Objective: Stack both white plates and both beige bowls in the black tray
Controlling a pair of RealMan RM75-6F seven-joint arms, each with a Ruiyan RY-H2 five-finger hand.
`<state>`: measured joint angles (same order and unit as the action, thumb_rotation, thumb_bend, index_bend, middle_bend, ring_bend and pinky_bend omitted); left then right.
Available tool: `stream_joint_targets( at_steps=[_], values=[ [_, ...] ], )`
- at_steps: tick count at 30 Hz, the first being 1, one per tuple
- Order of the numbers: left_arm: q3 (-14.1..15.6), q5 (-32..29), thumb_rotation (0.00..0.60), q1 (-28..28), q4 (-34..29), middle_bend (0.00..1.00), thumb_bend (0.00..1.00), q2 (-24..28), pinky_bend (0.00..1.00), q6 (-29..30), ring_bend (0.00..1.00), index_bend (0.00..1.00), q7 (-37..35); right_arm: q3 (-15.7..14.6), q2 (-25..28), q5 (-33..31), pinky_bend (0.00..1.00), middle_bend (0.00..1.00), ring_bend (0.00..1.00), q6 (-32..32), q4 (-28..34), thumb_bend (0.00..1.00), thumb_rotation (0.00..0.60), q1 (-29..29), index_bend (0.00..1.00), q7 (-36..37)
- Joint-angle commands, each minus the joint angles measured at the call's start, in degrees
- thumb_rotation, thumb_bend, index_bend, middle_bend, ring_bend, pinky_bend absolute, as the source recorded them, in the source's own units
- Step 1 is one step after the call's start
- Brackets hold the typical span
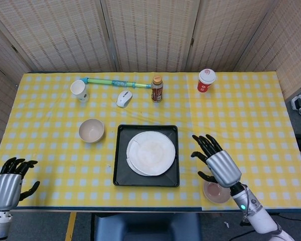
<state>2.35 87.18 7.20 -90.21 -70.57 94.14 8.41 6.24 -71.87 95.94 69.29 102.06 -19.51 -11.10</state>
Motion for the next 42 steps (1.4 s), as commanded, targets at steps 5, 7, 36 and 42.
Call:
stream_joint_targets(
  at_steps=[5,7,36,42],
  values=[
    [-0.6,-0.5,0.600,-0.4,-0.2,0.42,0.27,0.6,0.18,-1.6,0.24,0.33,-0.3,-2.6,-0.3,0.0,0.00,0.00,0.00,0.4,0.6,0.25,0.600,0.5,0.37,-0.6],
    [-0.8,-0.7,0.600,-0.4,-0.3,0.42,0.27,0.6,0.17,-2.1,0.24,0.33,0.0,-4.5,1.1,1.4,0.00,0.00,0.00,2.3,0.4,0.25,0.600,2.0,0.37,0.7],
    [-2.0,-1.0,0.600,0.5,-0.1,0.40,0.27,-2.4,0.14,-8.7,0.24,0.32,7.2,-16.1,1.8,7.1,0.00,0.00,0.00,9.6,-20.6,0.33,0.600,13.2,0.40,8.0],
    [-1.4,-0.2,0.600,0.5,-0.6,0.40,0.27,-1.8,0.13,-9.8,0.24,0.33,6.0,-15.5,-0.4,6.7,0.00,0.00,0.00,6.4,-22.3,0.35,0.600,11.3,0.44,7.1]
  ],
)
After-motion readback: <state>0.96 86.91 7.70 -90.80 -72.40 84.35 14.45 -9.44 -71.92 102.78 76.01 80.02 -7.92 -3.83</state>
